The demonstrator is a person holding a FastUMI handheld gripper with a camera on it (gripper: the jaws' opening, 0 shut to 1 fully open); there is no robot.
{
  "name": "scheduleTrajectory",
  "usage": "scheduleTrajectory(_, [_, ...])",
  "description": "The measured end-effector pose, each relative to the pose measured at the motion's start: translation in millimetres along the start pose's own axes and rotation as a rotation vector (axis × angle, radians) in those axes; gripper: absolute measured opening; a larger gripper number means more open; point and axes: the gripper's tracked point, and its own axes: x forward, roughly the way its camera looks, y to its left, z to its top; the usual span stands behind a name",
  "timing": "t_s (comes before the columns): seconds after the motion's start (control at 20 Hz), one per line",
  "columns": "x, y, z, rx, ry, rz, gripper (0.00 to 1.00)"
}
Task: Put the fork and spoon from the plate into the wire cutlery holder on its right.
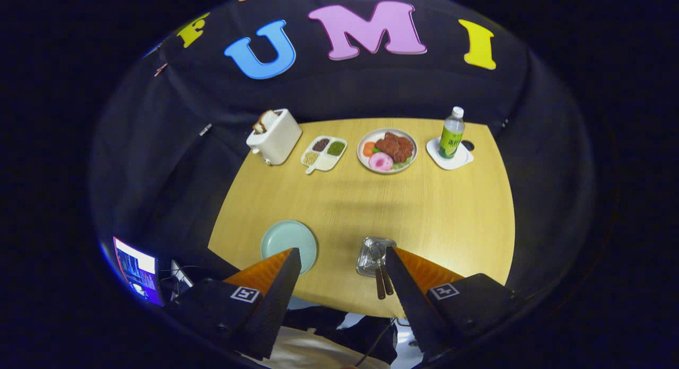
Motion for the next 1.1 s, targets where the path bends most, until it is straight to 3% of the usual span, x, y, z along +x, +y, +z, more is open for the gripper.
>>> scheduleTrajectory(0.2, [-59,12,46,-0.002,-0.265,0.008,0.99])
scheduleTrajectory(0.55, [-120,3,97,-0.171,-0.717,-0.116,0.99])
scheduleTrajectory(0.8, [-117,5,92,-0.204,-0.852,-0.086,0.99])
scheduleTrajectory(1.1, [-84,-9,69,-0.127,-0.782,-0.144,0.99])
